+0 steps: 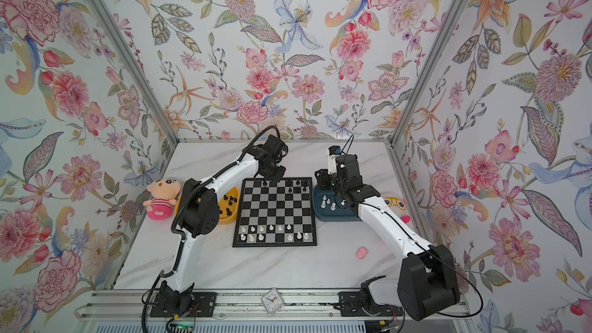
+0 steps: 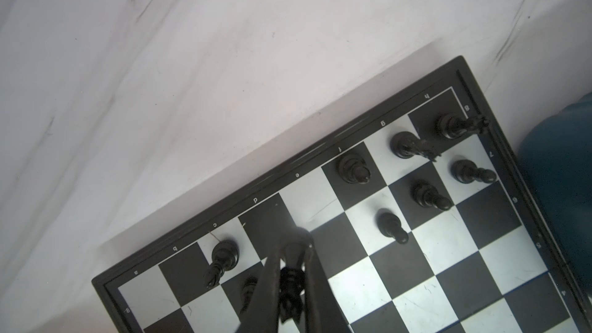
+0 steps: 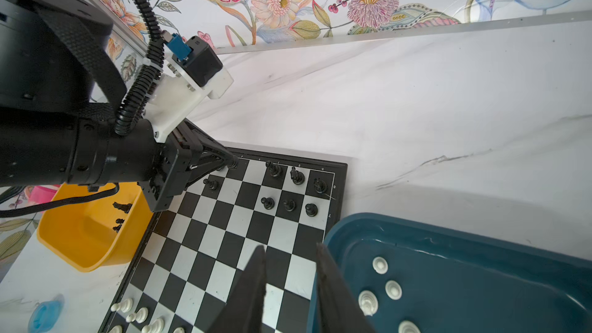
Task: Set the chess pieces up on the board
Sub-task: 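Lift the black king and carry it over the board's farthest row, then lower the black king onto a square and open the left gripper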
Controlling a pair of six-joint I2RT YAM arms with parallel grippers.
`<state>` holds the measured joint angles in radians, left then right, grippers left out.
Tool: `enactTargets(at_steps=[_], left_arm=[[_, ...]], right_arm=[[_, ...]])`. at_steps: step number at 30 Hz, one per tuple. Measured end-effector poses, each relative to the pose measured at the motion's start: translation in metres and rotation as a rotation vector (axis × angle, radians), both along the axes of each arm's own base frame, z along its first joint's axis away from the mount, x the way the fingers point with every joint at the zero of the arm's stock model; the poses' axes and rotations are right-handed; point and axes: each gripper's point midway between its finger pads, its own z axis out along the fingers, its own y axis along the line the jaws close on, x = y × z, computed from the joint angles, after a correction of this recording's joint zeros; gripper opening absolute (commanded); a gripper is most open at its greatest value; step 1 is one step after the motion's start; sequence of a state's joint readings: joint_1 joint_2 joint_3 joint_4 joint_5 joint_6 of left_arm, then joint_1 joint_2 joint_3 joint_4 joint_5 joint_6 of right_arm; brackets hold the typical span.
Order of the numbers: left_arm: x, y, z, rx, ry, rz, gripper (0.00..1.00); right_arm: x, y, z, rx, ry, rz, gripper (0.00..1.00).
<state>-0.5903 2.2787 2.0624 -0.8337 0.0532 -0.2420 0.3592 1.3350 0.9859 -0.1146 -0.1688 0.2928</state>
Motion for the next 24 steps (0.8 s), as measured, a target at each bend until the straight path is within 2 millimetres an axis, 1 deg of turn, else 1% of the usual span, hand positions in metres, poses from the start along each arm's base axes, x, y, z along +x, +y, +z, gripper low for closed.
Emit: enactTargets(at_steps=[4, 13, 24], left_arm=[[0.002, -0.003, -0.005, -0.002, 0.006, -0.004, 0.00], [0.000, -0.008, -0.027, 0.006, 0.046, -0.015, 0.00], [-0.001, -0.013, -0.023, 0.004, 0.042, -0.022, 0.00]], right_arm=[[0.000, 0.000, 0.000, 0.001, 0.000, 0.000, 0.28], [0.000, 0.000, 0.000, 0.004, 0.001, 0.003, 0.28], [0.000, -0.002, -0.002, 0.006, 0.005, -0.002, 0.28]])
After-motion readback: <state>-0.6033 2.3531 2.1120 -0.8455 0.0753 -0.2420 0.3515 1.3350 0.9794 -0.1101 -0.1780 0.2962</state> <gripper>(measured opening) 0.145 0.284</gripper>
